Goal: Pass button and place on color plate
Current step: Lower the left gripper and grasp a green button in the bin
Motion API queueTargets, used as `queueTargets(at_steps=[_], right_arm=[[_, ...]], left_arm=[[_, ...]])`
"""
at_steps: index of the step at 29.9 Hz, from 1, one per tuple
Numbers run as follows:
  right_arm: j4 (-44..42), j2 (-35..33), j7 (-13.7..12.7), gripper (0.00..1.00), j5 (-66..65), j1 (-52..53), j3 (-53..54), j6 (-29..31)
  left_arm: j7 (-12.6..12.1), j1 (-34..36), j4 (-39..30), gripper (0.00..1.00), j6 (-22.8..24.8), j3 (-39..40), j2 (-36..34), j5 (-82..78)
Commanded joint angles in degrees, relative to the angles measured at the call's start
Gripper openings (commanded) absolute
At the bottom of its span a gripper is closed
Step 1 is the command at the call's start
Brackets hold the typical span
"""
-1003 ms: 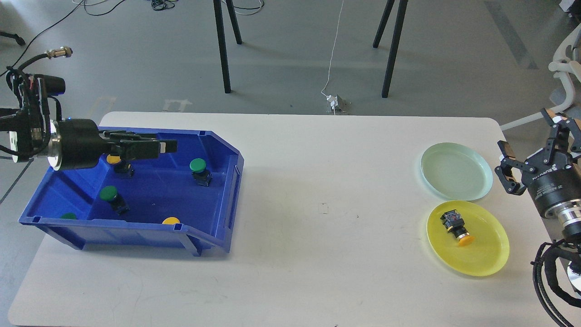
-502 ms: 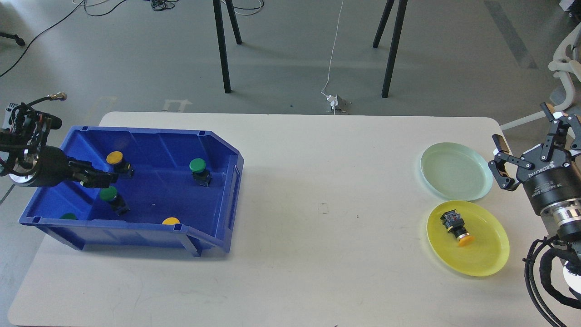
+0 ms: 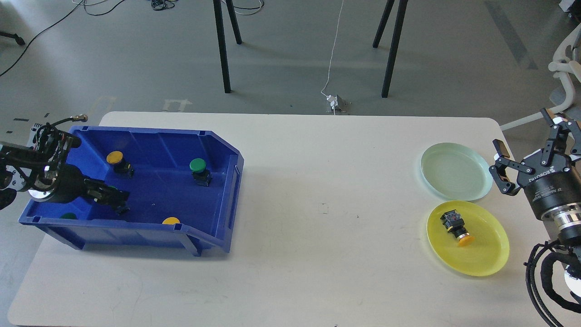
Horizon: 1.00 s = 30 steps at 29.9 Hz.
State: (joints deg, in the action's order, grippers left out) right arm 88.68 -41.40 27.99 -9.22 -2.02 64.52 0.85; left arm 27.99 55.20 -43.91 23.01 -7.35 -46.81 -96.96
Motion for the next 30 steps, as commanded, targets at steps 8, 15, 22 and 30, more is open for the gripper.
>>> queueTargets(at_steps=[8,15,22,30], right_arm=[[0.1,0.0,0.0,0.96,0.0,-0.3,0.0,0.0],[0.0,0.0,0.0,0.96,0.0,-0.8,0.1,0.0],[0.0,0.0,0.0,0.96,0.0,-0.8,0.0,0.0],[-0.1,0.0,0.0,0.96,0.0,-0.8,0.0,0.0]], left_arm=[[0.0,-0.8,1.6,0.76,-0.1,0.1,1.4,0.2],[0.0,-1.0,3.6,0.64,-0.1,0.0,3.0,-0.2],[0.0,-1.1,3.7,0.42,-0.2,0.0,3.0,-0.3],[0.0,-0.7,2.8,0.14,-0.2,0.1,2.8,-0.3]])
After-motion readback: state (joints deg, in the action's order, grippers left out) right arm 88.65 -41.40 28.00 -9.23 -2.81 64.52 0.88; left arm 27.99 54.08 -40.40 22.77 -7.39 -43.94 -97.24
